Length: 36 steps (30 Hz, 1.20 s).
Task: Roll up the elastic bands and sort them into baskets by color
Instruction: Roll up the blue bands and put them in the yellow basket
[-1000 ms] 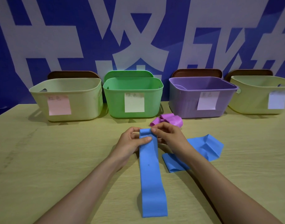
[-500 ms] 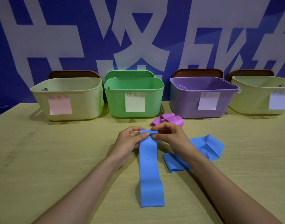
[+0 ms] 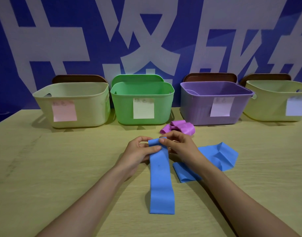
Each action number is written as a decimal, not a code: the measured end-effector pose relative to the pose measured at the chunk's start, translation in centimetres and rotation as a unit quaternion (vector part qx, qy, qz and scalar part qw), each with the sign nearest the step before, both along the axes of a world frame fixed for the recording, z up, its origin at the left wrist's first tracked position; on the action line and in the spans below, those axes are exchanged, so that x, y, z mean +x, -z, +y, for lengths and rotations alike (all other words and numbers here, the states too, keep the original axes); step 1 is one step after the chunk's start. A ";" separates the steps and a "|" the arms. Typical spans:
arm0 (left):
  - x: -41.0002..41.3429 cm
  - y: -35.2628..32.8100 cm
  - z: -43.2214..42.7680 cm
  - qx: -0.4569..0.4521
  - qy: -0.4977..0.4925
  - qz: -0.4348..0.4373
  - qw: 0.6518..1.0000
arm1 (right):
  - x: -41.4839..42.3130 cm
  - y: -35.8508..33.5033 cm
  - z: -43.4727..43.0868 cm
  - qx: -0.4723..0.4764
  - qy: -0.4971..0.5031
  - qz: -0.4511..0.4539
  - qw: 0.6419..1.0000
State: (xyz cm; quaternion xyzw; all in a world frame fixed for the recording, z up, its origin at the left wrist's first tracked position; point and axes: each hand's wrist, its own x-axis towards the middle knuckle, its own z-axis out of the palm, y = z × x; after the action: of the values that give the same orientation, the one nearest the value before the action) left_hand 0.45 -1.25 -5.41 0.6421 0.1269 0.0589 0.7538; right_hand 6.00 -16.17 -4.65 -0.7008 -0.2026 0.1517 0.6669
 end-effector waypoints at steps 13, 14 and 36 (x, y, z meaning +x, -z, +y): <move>-0.3 -0.6 0.4 -0.045 0.009 -0.049 0.998 | 0.2 -0.3 -0.3 0.049 -0.009 0.026 0.998; -0.3 -0.5 0.4 -0.042 0.004 -0.049 0.998 | 0.2 -0.3 -0.3 0.042 -0.014 0.026 0.999; -0.3 -0.2 0.4 0.013 -0.020 -0.043 0.999 | 0.5 -0.2 -0.4 0.054 -0.013 0.059 0.997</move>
State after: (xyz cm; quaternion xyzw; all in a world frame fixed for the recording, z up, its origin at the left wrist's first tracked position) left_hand 0.19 -0.87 -5.25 0.6459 0.1063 0.1027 0.7489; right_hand 6.50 -16.60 -4.48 -0.6512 -0.1794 0.1905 0.7124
